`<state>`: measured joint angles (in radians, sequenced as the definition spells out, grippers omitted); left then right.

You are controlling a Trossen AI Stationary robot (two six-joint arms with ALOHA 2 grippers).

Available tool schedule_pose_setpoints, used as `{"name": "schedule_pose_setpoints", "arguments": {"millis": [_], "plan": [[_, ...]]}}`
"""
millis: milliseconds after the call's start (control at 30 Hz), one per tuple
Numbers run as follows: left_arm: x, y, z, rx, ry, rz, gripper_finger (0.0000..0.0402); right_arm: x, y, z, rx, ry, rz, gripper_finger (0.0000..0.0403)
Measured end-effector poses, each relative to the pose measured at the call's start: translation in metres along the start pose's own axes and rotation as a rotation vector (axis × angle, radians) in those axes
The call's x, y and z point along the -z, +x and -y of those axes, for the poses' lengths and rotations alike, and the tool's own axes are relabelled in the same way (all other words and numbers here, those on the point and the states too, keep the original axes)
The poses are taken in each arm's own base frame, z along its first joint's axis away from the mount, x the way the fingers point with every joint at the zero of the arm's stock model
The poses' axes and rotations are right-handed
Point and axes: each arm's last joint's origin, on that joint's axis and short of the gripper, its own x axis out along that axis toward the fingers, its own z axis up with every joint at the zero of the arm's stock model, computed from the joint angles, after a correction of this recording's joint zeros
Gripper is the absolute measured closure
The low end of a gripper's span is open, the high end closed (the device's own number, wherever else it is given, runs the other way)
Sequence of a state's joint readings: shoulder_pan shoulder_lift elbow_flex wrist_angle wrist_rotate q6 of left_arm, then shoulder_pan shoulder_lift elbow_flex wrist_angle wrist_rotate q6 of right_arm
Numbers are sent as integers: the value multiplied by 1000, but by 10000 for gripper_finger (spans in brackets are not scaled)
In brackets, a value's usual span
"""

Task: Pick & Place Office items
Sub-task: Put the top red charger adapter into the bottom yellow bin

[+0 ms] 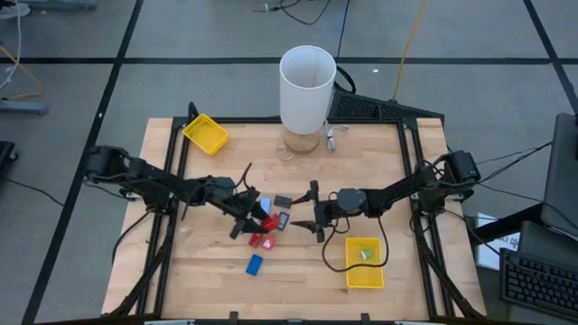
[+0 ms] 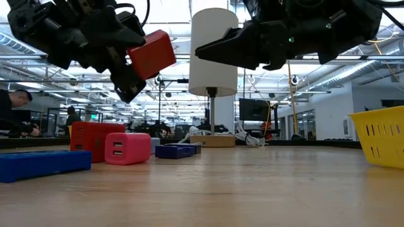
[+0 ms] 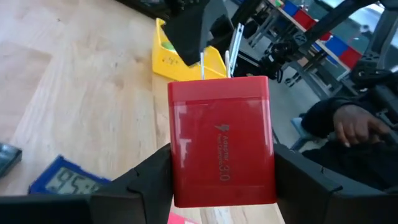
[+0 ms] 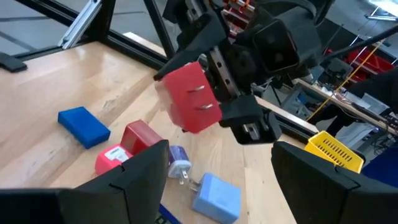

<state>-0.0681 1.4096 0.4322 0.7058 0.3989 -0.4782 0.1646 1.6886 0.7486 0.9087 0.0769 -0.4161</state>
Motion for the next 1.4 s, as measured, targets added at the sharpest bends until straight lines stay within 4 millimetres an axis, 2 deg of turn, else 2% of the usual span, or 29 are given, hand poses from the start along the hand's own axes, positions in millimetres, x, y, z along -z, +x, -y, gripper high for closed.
{"name": "schedule_pose_setpoints", "arguments": {"millis": [167,467,600,733,933,1167,1400], "plan": [[-1,0,-2,-15,-5,4,191,-4,1,1,9,2,21,133],[-4,0,-5,-94,-77,41,186,-5,1,1,-17,5,40,133],[-19,9,-2,-123,-80,-17,188,-5,1,0,-18,-8,40,133],[-35,16,3,-163,-2,-113,191,-6,1,0,-18,-13,43,133],[-56,15,1,-130,41,-107,188,-10,1,-7,-31,-52,59,133],[-66,13,-1,-136,-15,-86,191,-11,1,-5,-14,-68,73,133],[-65,18,0,-162,-95,-65,189,-11,1,-4,-6,-68,71,133]]}}
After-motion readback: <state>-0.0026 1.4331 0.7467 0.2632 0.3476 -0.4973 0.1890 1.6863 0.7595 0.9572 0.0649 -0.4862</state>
